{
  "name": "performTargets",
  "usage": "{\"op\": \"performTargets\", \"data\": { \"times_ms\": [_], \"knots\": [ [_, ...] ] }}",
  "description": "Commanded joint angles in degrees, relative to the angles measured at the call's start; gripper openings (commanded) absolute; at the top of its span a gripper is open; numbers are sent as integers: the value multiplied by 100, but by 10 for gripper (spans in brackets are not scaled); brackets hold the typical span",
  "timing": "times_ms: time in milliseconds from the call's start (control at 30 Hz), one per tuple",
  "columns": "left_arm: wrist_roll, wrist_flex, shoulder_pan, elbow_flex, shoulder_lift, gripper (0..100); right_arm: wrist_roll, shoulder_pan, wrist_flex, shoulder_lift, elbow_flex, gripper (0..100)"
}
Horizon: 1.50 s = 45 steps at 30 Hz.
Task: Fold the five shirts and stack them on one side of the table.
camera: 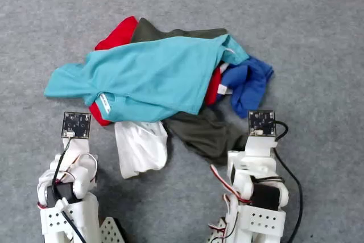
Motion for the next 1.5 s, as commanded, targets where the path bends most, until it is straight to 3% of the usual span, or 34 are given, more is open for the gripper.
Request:
{"op": "performTargets", "data": {
  "times_ms": [0, 767, 1067, 1233, 1333, 1467],
  "knots": [
    [18, -44, -13, 22, -44, 30, -18, -53, 18, -330, -40, 15],
    [18, -44, -13, 22, -44, 30, -26, -105, 18, -330, -40, 15],
    [18, -44, -13, 22, -44, 30, -26, -1345, 26, -330, -40, 15],
    [18, -44, -13, 22, -44, 30, -18, -2409, 35, -330, -40, 15],
    [18, -44, -13, 22, -44, 30, 9, -2382, -141, -330, -40, 15],
    [18, -44, -13, 22, -44, 30, -26, -2119, -1415, -295, -40, 15]
  ]
}}
